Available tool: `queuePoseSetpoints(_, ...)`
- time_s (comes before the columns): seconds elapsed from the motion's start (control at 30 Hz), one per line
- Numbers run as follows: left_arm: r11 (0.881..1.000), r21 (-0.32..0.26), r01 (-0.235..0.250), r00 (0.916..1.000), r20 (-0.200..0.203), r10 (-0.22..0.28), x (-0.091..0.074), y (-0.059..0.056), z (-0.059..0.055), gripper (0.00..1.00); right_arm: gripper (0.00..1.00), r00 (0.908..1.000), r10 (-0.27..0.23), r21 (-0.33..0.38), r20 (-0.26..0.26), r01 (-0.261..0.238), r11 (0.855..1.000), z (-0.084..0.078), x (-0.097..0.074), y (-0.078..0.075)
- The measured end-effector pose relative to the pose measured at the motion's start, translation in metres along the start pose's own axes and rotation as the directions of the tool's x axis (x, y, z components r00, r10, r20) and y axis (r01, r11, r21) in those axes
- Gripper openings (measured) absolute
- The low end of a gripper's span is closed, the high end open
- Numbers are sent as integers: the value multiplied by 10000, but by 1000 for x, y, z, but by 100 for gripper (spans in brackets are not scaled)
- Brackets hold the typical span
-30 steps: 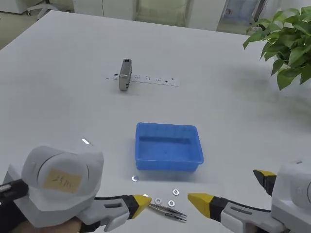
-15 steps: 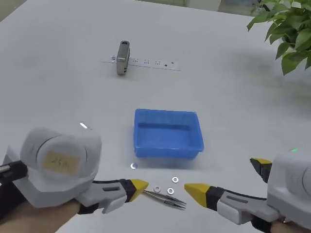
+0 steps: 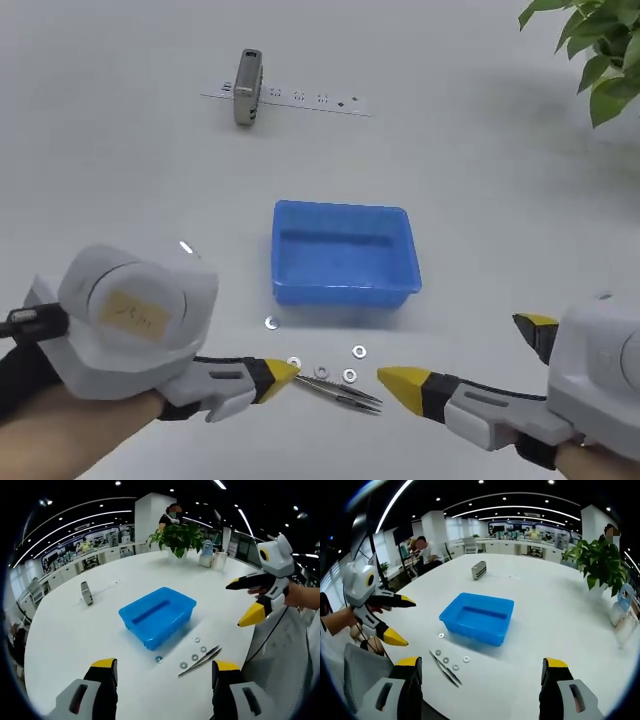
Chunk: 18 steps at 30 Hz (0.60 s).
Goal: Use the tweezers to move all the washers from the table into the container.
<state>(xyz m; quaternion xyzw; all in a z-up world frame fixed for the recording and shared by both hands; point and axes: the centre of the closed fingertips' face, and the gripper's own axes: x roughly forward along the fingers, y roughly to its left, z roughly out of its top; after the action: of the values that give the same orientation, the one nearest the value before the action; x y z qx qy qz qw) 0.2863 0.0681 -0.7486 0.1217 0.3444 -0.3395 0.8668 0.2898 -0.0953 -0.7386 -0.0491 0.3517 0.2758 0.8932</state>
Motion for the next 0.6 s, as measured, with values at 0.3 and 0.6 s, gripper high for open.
queuePoseSetpoints(0.3, 9784, 1345, 1571, 9824, -1223, -1409, 20, -15, -24, 44, 99, 9989, 245, -4, -404, -245, 9997, -12, 1, 7)
queuePoseSetpoints(0.6, 9254, 2482, 2863, 9476, -2161, -2352, 43, -30, -48, 17, 99, 9953, 655, -148, -715, -667, 9977, -19, 5, 26)
